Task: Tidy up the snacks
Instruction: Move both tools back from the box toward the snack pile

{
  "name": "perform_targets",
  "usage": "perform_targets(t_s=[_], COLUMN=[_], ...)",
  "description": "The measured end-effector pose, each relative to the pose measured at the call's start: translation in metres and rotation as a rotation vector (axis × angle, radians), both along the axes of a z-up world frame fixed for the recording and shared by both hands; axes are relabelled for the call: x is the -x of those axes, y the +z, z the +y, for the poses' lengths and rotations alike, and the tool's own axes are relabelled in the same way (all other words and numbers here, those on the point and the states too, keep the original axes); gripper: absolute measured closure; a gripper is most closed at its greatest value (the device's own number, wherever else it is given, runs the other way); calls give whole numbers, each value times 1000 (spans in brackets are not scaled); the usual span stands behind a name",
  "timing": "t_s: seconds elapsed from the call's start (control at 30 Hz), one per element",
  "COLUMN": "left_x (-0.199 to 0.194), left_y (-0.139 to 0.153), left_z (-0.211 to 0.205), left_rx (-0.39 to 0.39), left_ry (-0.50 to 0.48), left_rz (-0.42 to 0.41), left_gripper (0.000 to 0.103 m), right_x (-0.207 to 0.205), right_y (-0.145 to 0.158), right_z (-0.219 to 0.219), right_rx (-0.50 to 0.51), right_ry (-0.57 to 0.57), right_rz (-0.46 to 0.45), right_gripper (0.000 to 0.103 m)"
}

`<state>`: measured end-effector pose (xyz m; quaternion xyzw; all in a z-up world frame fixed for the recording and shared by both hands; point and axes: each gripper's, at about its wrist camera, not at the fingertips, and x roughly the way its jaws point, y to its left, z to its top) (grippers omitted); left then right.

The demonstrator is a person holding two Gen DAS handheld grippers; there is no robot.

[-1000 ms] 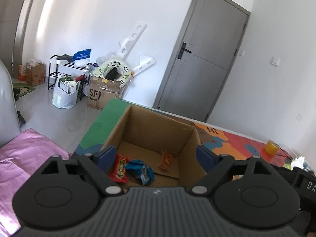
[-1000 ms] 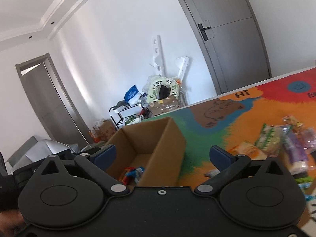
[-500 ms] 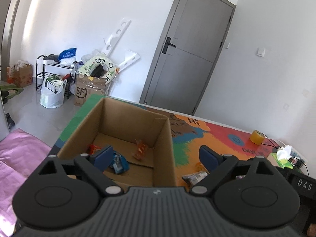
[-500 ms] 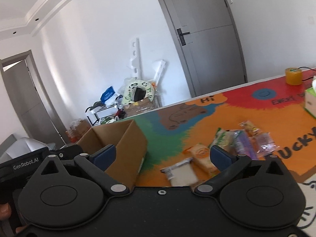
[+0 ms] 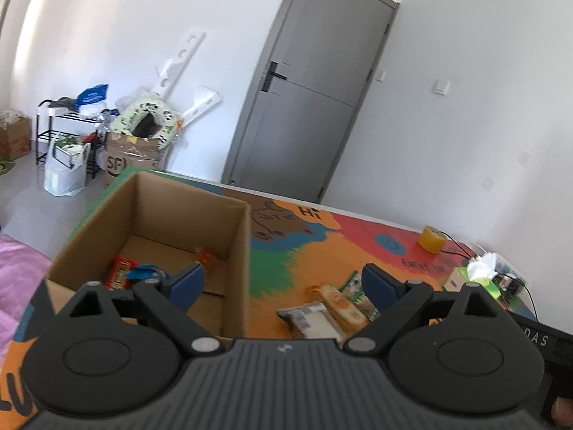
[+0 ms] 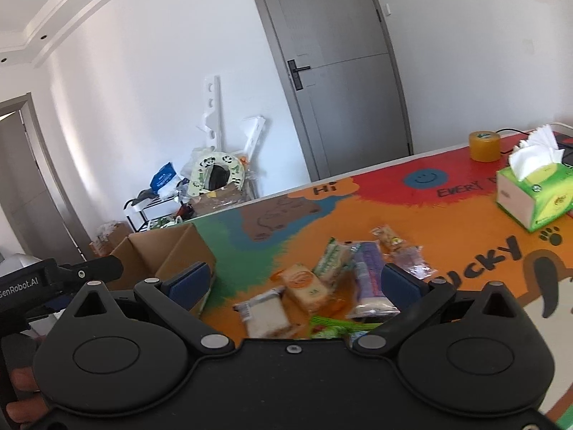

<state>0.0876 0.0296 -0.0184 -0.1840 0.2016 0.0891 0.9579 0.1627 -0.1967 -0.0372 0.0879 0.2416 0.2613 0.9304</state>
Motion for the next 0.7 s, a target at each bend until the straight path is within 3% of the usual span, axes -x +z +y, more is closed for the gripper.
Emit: perform_targets(t_s=[0.6, 0.7], left_x=[-34, -40], left_y=[-38, -43], left_z=[-47, -50], left_rx=[-14, -18], left_ry=[-118, -128], left_rz=[40, 52], left_gripper=[10, 12], right_x=[-32, -37], right_y=[-51, -61], right_z=[-29, -25], right_rx=[-23, -9], right_ry=[-33, -14], right_rz=[110, 127], right_gripper=[1, 8])
